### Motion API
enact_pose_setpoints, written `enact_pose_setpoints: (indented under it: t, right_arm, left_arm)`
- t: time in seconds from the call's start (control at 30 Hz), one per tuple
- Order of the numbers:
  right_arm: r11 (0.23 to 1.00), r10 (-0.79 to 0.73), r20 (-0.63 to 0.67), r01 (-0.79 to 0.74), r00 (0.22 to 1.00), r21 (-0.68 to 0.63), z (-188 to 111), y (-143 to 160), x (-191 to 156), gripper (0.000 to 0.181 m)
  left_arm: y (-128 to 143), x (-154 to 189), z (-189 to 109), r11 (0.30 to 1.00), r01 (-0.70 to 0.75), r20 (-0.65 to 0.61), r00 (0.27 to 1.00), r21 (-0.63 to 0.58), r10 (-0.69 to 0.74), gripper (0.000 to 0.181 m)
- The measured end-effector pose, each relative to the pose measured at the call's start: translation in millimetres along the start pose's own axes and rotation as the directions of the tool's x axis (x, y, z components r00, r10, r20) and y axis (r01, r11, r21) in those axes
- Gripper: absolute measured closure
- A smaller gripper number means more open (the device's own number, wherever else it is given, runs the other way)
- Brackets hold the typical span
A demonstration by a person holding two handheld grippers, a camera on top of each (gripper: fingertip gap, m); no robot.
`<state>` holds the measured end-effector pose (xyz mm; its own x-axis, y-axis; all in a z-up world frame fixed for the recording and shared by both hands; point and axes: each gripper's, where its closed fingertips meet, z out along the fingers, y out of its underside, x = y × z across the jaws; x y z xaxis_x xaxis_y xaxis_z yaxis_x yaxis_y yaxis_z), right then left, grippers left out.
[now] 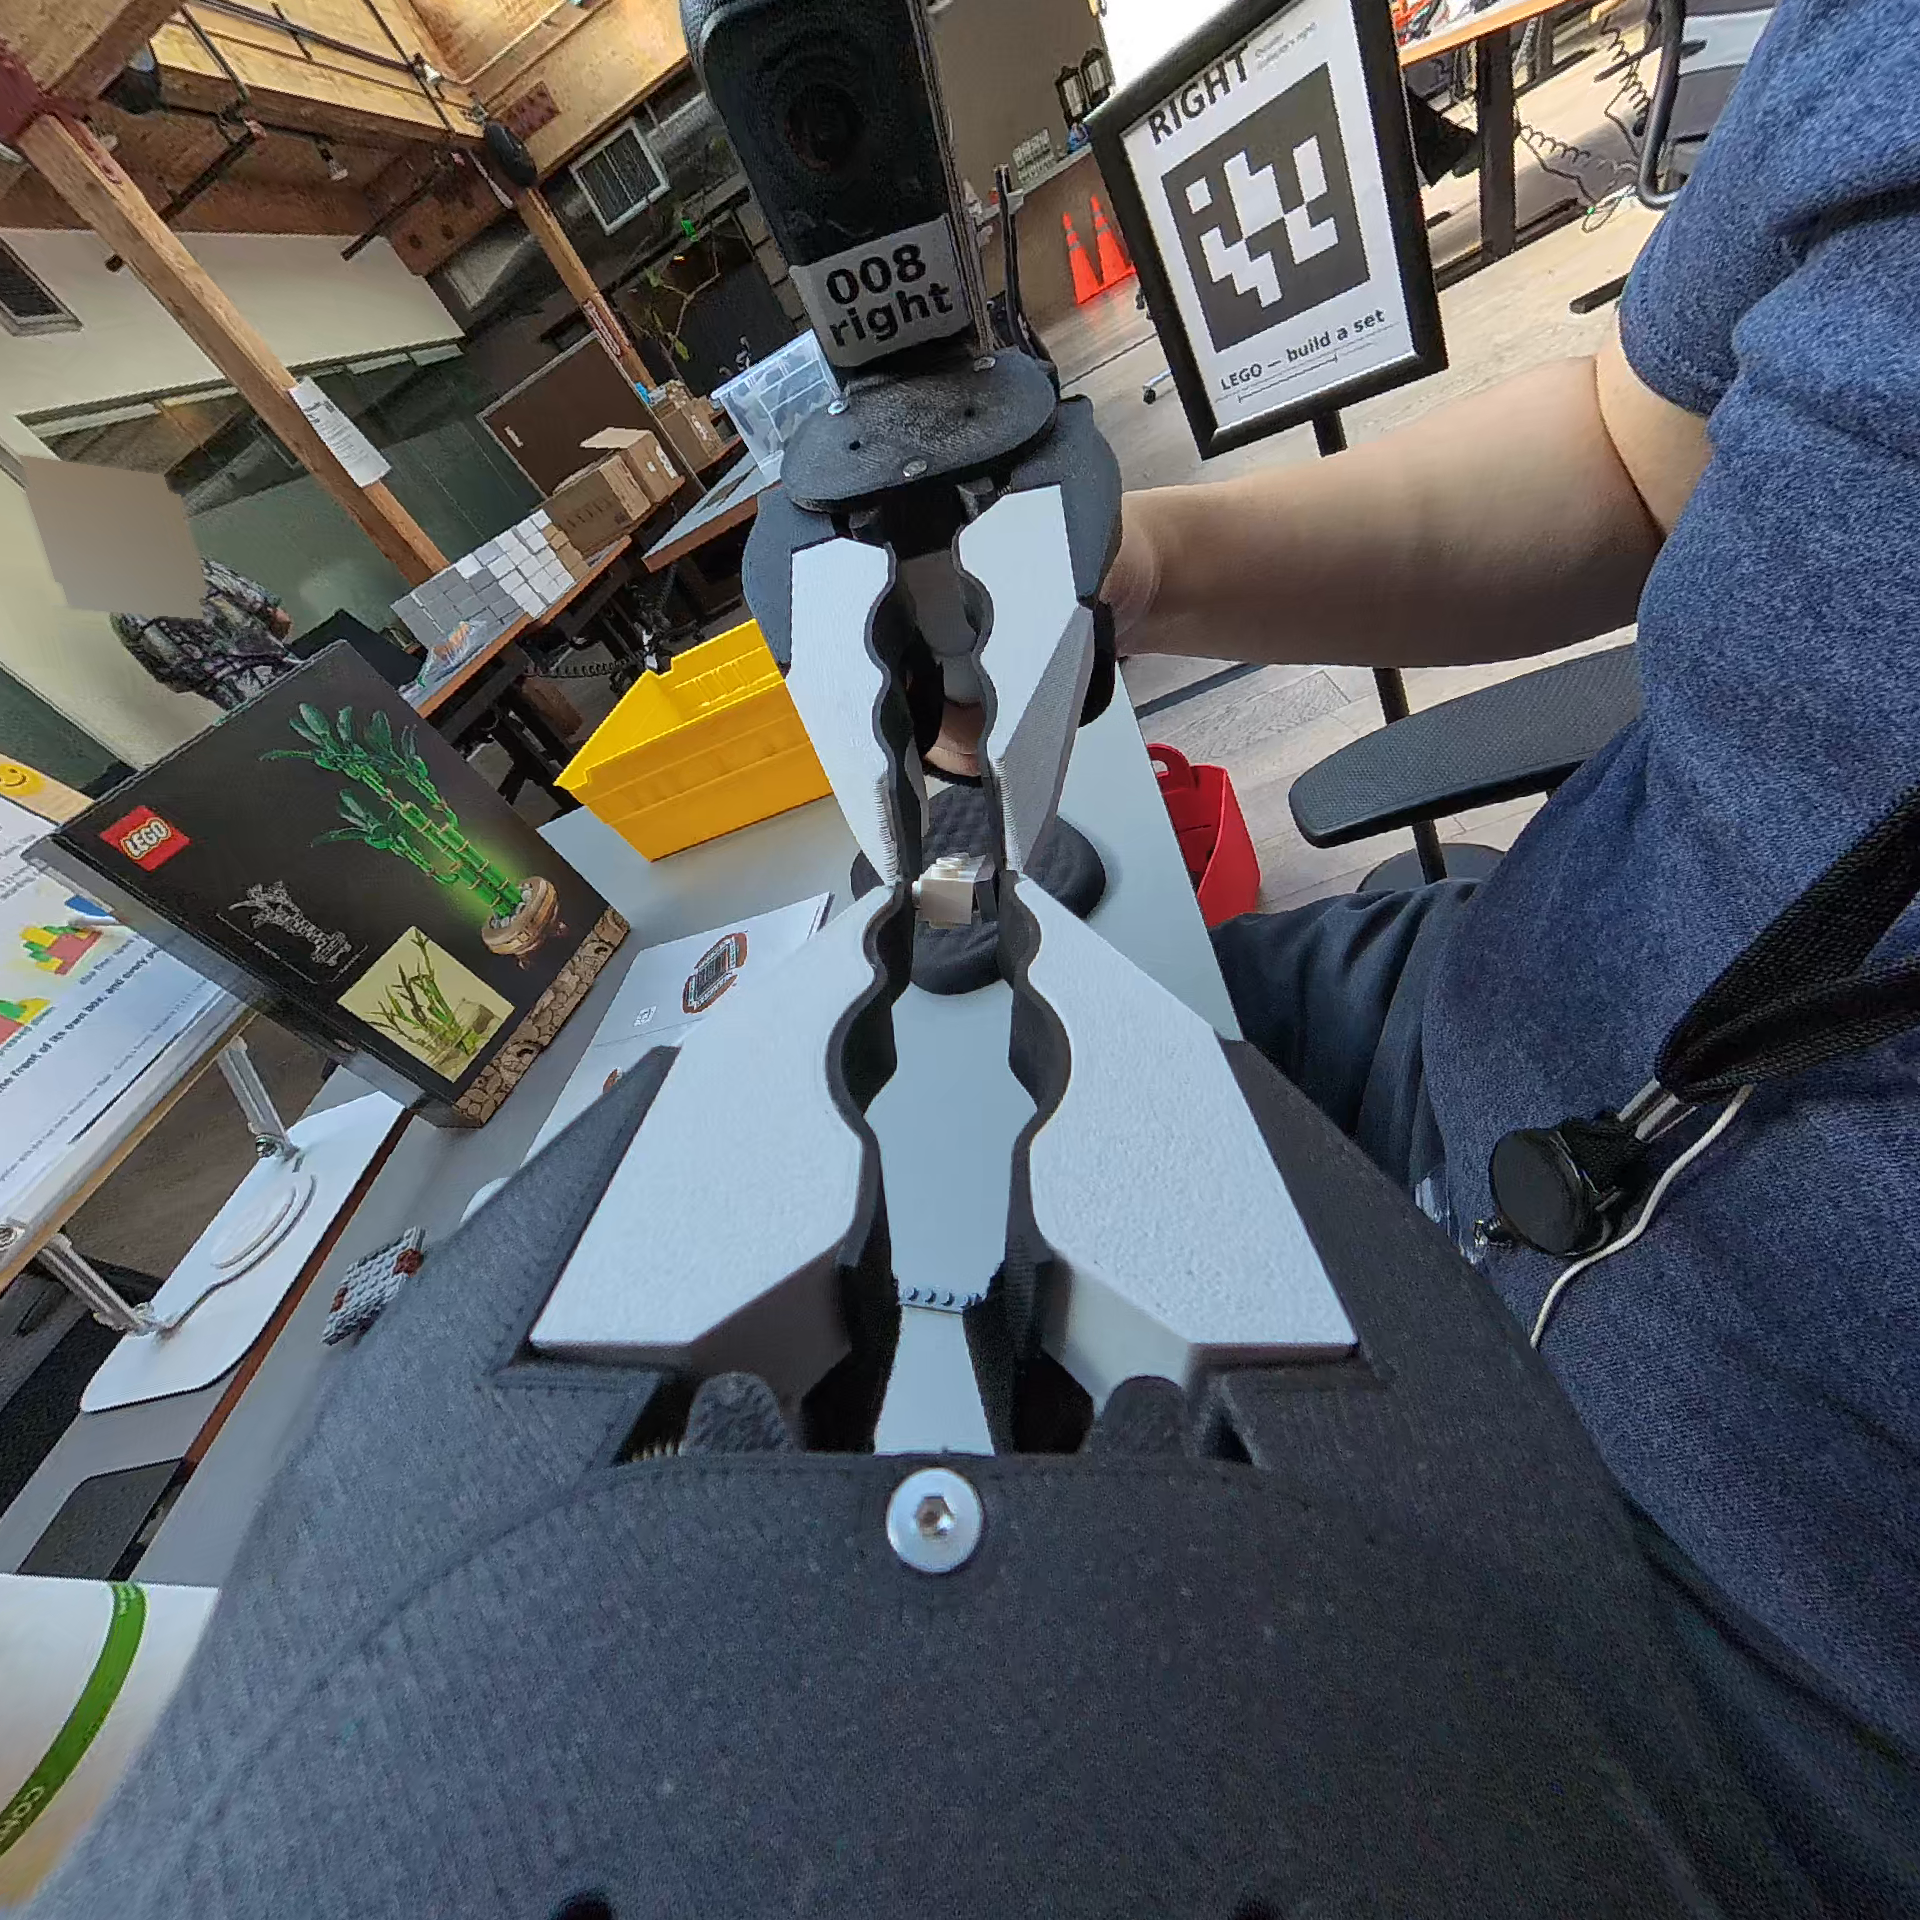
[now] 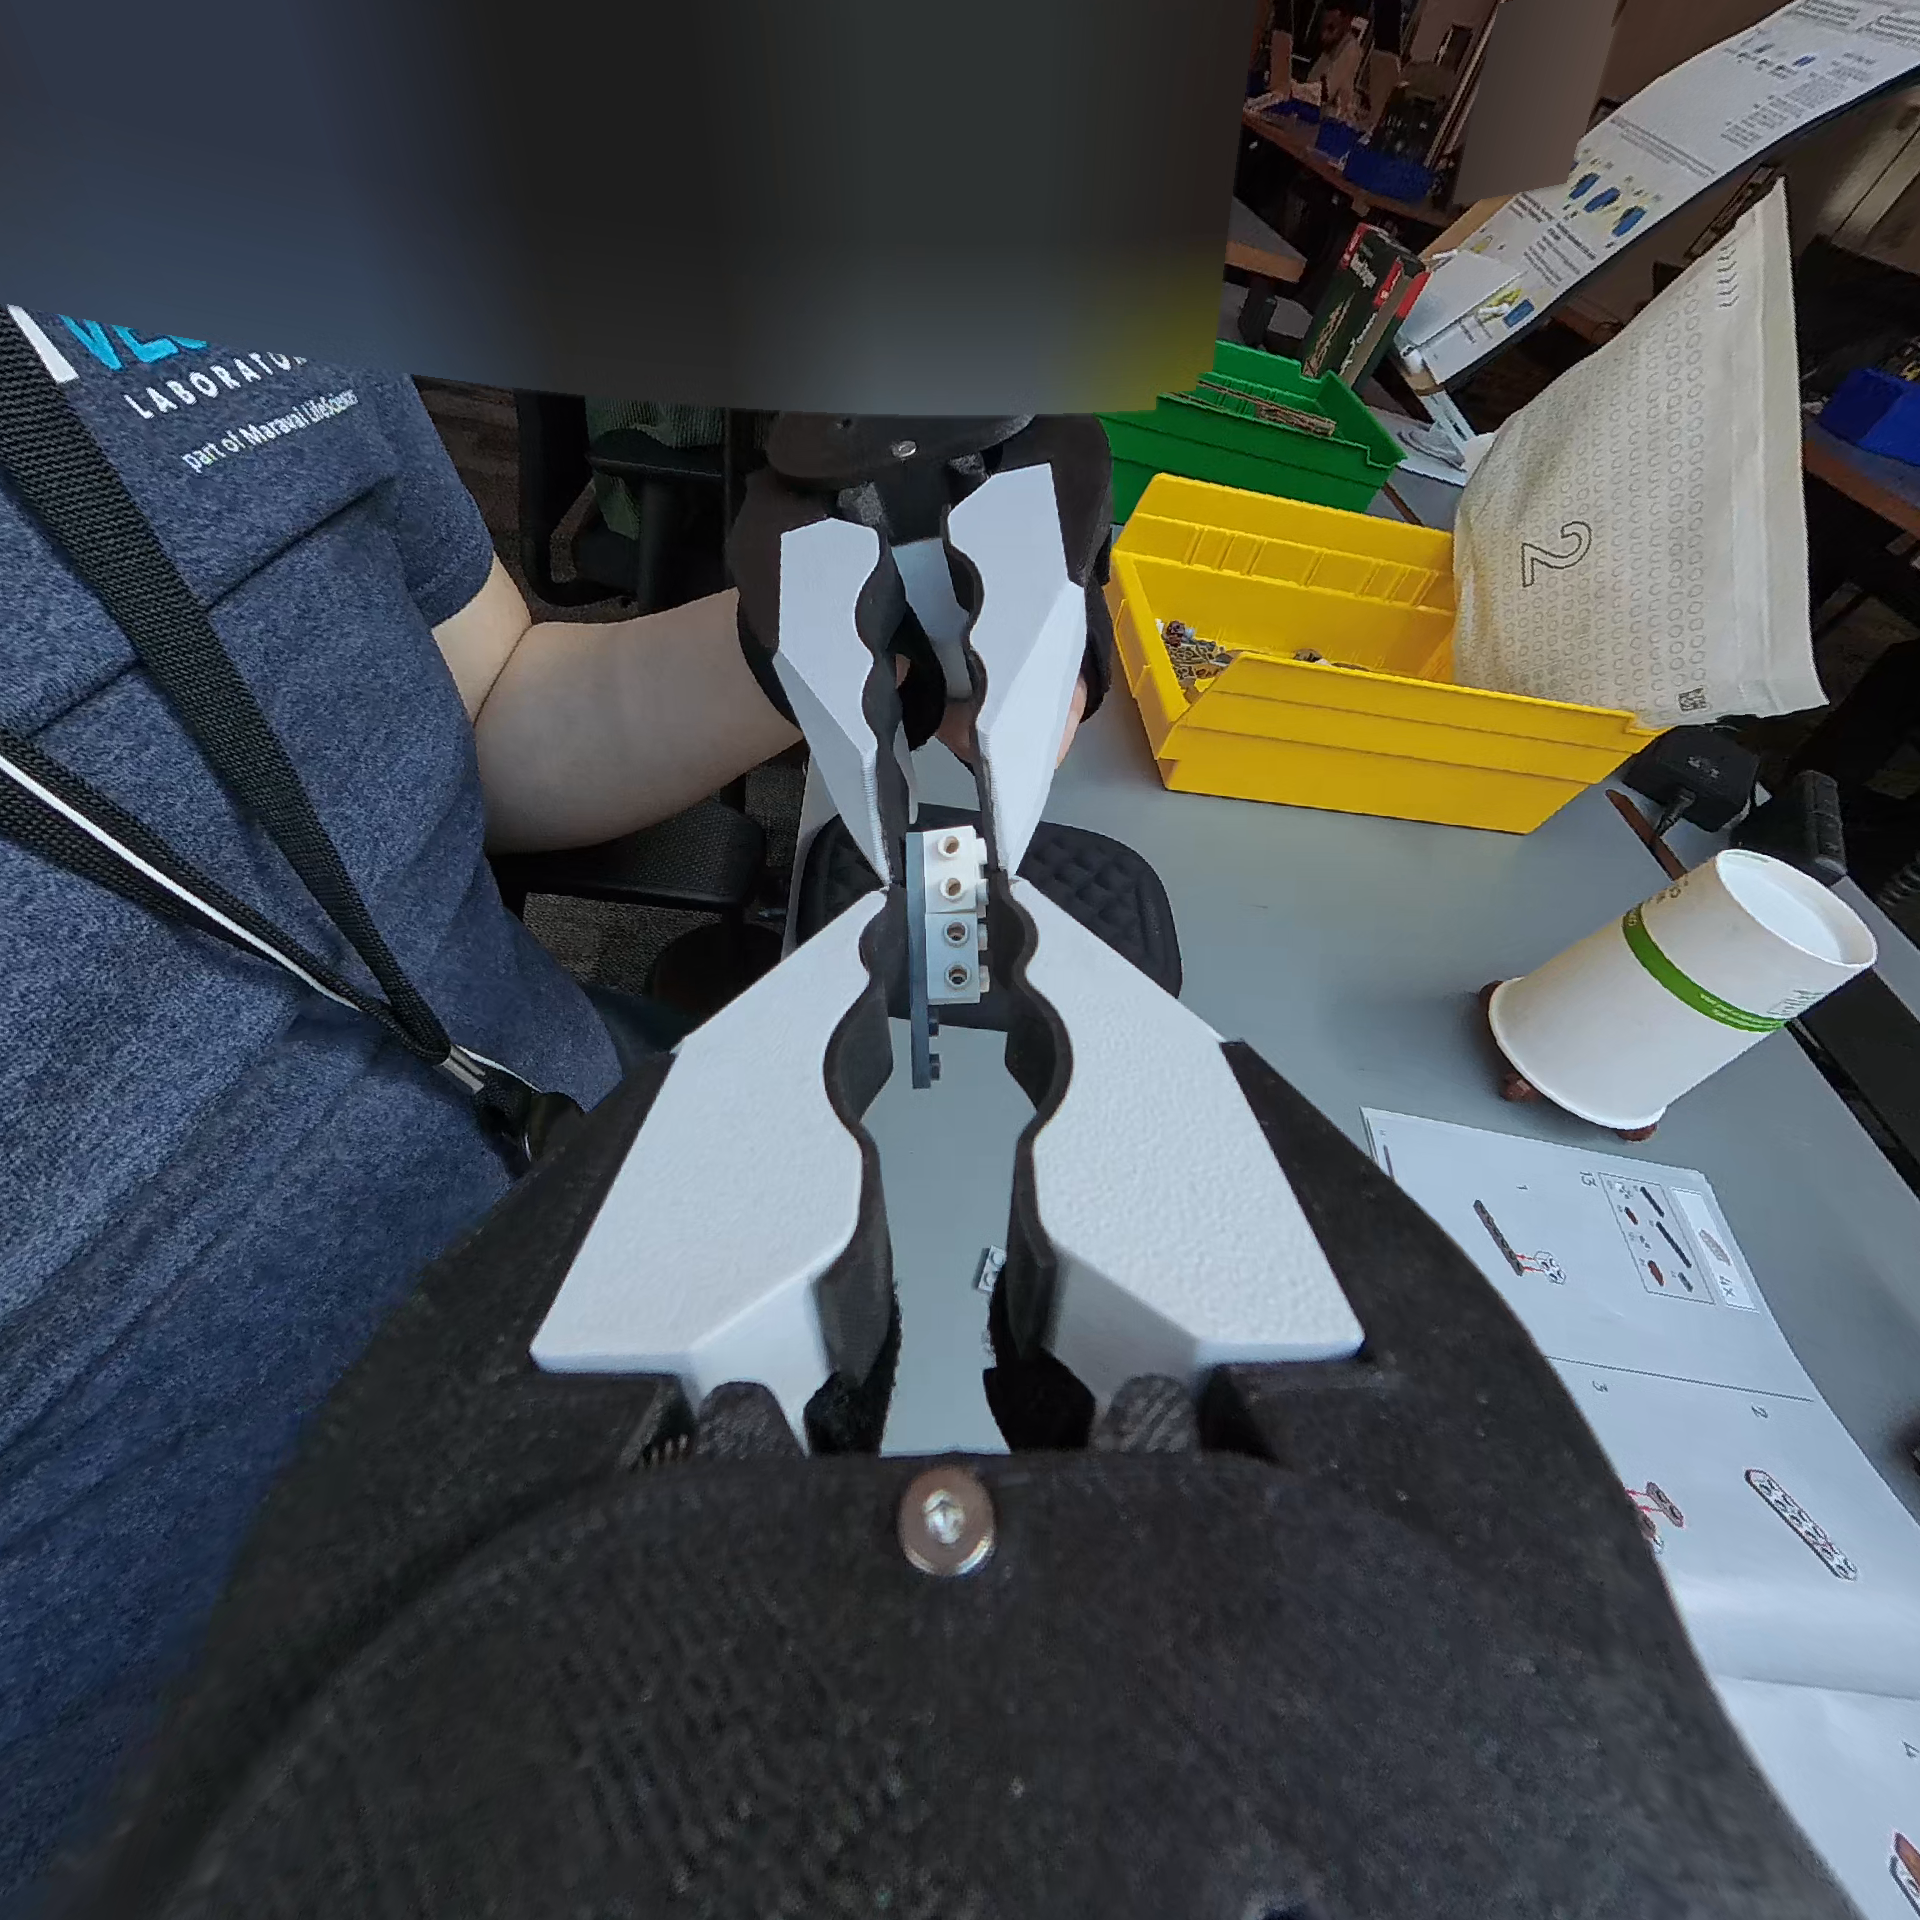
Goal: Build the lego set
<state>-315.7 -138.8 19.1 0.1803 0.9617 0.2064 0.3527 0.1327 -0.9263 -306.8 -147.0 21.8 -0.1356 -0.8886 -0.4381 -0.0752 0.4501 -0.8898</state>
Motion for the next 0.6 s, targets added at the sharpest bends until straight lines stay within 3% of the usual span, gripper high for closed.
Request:
enact_pose_setpoints:
  t: [0.23,0.43,0.6]
  right_arm:
    - [0.989,-0.131,-0.064,0.126,0.989,-0.080,0.1,1.5,2.6,0.166]
    - [0.926,-0.313,-0.114,0.276,0.943,-0.257,2.0,5.3,3.9,0.165]
    - [0.903,-0.350,-0.118,0.301,0.929,-0.306,2.9,6.7,3.2,0.165]
  left_arm:
    - [2.4,-2.2,1.0,1.000,0.013,0.004,1.000,-0.013,-0.013,0.167]
    - [5.5,-2.7,1.2,0.999,0.003,0.012,1.000,-0.042,-0.003,0.167]
    - [5.3,-1.6,1.6,0.999,0.009,0.007,1.000,-0.050,-0.009,0.167]
